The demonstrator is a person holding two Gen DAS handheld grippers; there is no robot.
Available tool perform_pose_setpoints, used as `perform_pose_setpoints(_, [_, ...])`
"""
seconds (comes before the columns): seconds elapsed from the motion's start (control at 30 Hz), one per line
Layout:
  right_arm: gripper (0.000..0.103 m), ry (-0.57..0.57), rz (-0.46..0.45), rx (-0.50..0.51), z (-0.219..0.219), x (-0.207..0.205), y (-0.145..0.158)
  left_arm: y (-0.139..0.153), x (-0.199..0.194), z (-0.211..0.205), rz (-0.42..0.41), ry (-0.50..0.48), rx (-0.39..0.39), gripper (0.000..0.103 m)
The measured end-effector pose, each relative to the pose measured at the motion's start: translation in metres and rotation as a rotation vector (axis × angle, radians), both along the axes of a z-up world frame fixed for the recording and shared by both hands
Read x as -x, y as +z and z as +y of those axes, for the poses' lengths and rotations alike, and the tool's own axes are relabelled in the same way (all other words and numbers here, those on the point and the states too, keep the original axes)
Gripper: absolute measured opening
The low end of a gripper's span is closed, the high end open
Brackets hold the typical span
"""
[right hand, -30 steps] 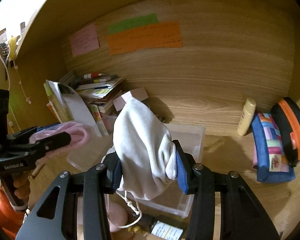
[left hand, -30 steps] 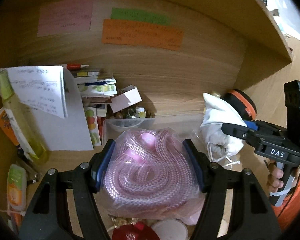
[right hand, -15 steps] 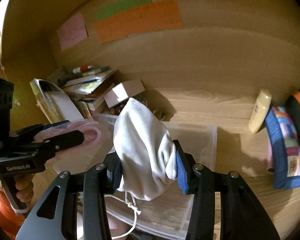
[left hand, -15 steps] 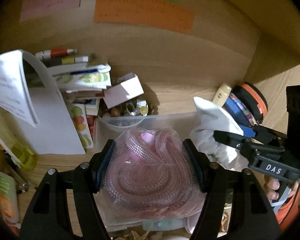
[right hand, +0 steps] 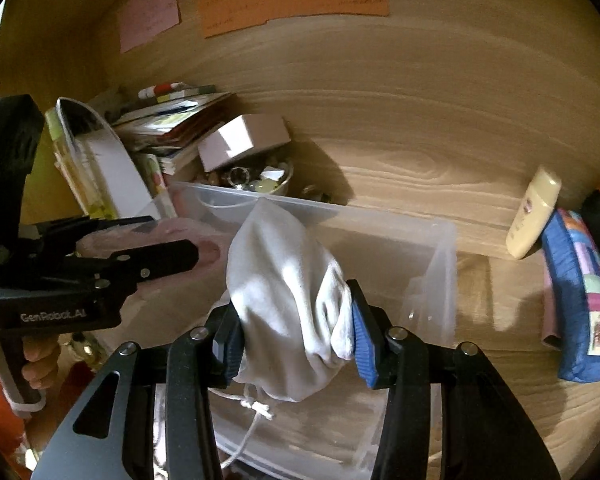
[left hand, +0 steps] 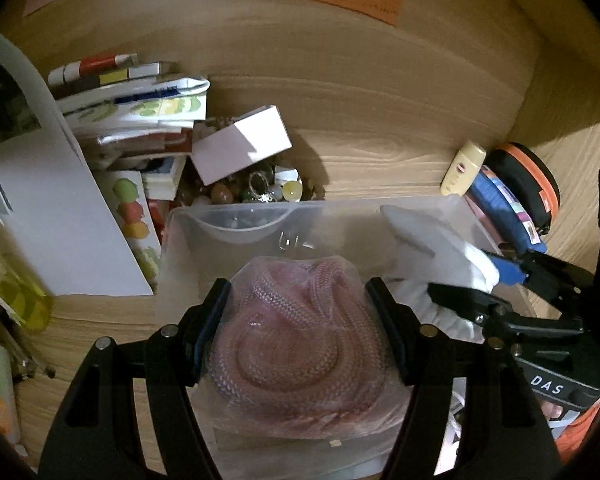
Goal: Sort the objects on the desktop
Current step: 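Carry both items over the clear box and open both grippers to drop them inside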
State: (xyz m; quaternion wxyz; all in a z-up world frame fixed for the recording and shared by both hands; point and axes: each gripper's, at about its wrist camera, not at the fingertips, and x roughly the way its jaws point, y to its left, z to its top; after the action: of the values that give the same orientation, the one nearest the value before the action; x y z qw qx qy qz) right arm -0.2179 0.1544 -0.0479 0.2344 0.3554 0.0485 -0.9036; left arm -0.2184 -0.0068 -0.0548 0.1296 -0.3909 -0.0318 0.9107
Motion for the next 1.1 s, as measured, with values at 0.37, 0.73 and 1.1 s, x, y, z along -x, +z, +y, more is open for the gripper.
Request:
perform_pose_setpoints(0.37, [0.050, -0.025, -0.009, -0.034, 0.000, 0.005, -0.005, -0.002, 0.000, -0.002, 0.010, -0.006, 0.019, 0.068])
perform_pose_setpoints(0.73, [0.073, -0.047, 0.060, 0.007, 0.008, -0.005, 0.010, 0.011, -0.008, -0.005, 0.075, 0.015, 0.041, 0.071])
perform_pose_setpoints(1.1, [0.079, -0.071, 0.081, 0.103, 0.028, -0.022, 0.047, 0.061, -0.046, -0.021, 0.160, 0.060, 0.041, 0.093])
